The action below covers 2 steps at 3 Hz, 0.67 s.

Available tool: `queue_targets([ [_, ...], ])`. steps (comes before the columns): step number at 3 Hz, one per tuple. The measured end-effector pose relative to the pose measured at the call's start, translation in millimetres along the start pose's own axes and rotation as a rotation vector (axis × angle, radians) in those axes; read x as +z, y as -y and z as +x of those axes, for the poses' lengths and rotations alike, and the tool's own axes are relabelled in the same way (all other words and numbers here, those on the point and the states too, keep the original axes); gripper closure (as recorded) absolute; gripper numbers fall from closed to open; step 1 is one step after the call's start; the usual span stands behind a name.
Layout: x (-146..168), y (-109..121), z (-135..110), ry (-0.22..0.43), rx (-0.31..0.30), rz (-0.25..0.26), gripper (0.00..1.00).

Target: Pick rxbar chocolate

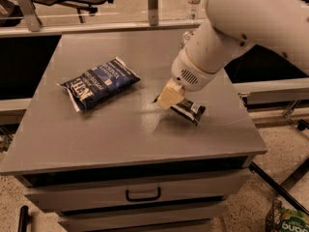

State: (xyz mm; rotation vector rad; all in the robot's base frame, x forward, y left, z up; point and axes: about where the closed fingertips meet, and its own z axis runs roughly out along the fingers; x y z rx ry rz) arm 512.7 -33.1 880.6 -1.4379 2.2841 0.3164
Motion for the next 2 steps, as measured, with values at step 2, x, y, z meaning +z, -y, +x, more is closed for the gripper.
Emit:
queue_targets([
  [2, -18.4, -9.7, -4.9, 0.042, -0.037, -0.051, 1.0],
])
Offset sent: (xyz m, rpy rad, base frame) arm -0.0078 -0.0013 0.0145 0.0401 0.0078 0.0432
